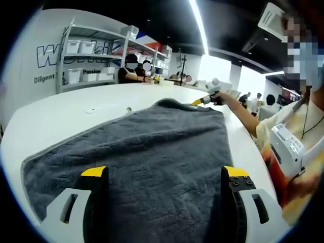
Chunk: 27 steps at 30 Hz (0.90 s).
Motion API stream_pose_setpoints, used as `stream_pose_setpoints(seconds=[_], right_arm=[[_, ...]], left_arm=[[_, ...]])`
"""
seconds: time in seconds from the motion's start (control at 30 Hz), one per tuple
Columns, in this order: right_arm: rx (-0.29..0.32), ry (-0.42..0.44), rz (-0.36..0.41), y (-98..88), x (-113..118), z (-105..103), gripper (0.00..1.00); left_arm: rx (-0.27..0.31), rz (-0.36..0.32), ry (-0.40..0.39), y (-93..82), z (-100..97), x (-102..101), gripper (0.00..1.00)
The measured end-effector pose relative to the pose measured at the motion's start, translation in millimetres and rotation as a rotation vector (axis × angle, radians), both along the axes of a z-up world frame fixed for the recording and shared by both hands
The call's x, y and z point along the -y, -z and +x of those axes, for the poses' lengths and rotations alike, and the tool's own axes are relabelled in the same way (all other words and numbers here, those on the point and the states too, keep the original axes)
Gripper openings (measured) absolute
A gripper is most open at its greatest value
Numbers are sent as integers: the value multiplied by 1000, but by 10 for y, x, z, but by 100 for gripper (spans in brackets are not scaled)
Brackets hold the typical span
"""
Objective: Fold the towel on the table until its edges align and the towel forms a compact rectangular stack.
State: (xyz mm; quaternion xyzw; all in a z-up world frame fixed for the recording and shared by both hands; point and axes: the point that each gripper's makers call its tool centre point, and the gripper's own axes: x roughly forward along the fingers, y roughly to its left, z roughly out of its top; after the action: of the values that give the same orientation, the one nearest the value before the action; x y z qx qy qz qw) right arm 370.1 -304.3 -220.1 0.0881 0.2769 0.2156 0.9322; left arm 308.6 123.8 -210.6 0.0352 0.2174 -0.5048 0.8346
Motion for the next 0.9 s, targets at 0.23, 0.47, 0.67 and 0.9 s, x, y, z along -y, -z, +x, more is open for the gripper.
stream_pose_setpoints(seconds=[0.23, 0.47, 0.67, 0.9], right_arm=[[88, 22, -140, -163, 176, 168, 0], [184, 125, -442, -345, 655, 495, 0], [209, 143, -620, -363, 811, 768, 0], [200, 179, -766, -275, 999, 1054, 0]], left_arm=[[-2, 4, -1, 4, 13, -10, 90], [1, 1, -3, -7, 7, 2, 90], [5, 1, -6, -24, 15, -5, 90], [14, -2, -10, -53, 24, -16, 90]])
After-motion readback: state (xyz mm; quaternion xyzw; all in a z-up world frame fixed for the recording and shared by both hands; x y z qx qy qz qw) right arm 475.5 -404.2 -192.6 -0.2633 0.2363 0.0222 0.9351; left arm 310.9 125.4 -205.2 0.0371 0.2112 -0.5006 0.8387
